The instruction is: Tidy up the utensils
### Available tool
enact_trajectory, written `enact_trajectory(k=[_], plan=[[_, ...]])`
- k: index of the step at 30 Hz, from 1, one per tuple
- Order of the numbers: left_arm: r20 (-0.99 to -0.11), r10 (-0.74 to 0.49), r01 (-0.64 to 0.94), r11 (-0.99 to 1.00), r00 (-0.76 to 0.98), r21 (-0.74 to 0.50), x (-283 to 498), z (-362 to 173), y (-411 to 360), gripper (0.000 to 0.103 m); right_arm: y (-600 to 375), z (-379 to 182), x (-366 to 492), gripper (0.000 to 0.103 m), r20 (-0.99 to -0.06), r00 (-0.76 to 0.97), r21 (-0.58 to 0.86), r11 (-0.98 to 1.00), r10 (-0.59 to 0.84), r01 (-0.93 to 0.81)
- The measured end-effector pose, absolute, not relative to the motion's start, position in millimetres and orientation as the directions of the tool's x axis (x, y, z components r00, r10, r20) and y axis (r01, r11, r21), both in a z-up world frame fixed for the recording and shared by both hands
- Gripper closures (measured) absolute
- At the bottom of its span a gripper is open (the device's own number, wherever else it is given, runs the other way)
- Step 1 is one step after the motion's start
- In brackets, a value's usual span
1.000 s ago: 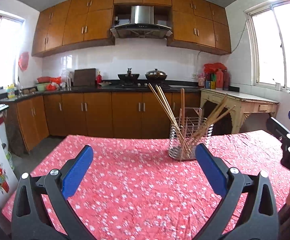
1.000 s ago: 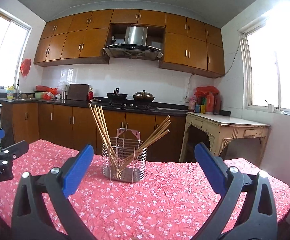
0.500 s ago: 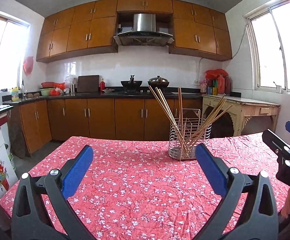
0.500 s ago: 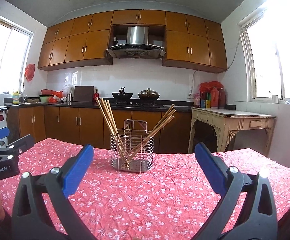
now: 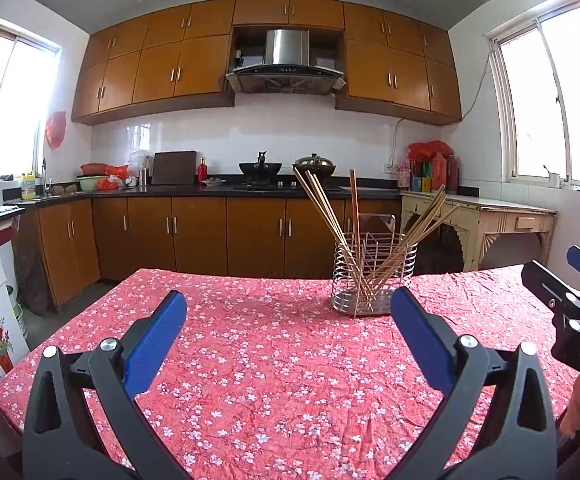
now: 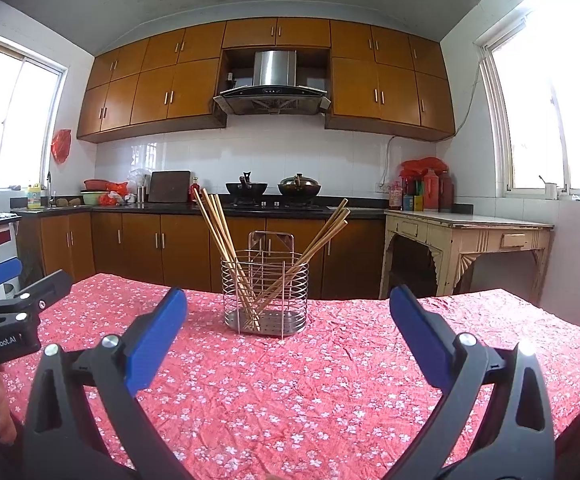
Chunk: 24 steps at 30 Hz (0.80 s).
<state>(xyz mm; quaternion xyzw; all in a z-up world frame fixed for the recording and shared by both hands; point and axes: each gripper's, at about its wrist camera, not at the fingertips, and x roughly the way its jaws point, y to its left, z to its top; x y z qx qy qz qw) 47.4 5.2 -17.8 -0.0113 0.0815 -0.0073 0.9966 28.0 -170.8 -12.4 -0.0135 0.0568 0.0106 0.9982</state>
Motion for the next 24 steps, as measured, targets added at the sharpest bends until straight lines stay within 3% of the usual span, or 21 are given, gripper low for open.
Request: enact_trajectory(k=[24], plan=[[-0.153,-0.031,0.026,0.999,0.988,-0.033,47.2,-16.3,3.8,0.002,-176.1,-13.8,26.2,0.004,-0.111,0.993,-0.010,1.000,0.028,-0.030]])
